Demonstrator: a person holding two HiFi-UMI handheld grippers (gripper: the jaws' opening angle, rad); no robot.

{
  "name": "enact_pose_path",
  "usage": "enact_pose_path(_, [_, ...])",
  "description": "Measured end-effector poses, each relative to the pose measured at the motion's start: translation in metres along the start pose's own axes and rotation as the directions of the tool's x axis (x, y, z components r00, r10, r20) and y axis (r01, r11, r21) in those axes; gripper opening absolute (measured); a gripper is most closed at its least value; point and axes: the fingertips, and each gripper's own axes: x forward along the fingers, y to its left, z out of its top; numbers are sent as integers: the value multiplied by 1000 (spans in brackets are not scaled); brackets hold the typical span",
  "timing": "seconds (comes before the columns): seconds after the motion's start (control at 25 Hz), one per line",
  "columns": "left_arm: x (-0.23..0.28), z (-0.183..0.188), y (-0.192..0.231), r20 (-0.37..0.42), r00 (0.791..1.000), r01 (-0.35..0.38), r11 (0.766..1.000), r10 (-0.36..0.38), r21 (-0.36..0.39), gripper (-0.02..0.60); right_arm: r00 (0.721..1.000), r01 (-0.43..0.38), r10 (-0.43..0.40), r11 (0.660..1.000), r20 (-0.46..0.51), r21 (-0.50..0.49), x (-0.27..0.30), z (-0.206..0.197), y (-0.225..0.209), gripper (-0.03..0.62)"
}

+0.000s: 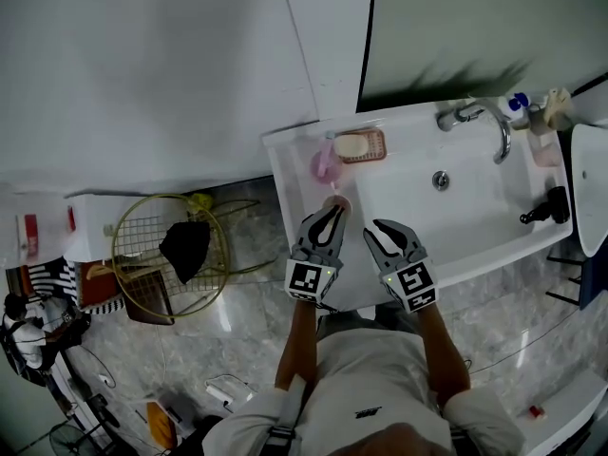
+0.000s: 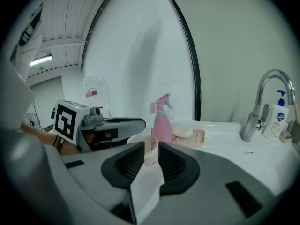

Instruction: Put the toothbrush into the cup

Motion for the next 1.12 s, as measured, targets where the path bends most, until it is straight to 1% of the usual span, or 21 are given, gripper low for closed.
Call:
enact_pose_path(0.32, [-16, -5, 2, -37, 999, -6, 1000, 5, -15, 43, 1000, 8, -8, 1000, -6, -15, -5, -2, 9, 106])
enact_pose_path(0.56, [-29, -12, 4, -68, 998, 9, 1000, -10, -11, 43, 1000, 19, -20, 1000, -11, -12, -6, 0, 16, 106])
enact_pose_path(0.84, [-42, -6, 9, -57, 998, 27, 1000, -27, -7, 43, 999, 40, -40, 999, 0, -17, -6, 4, 25, 106])
enact_pose_path(1.0, [-49, -7, 9, -64, 997, 37, 999, -37, -7, 43, 999, 37, -36, 998, 10, -55, -6, 11, 34, 106])
enact_pose_path(1.12, [-57, -6, 8, -69, 997, 44, 999, -44, -2, 43, 999, 30, -29, 997, 15, -66, -7, 16, 42, 106])
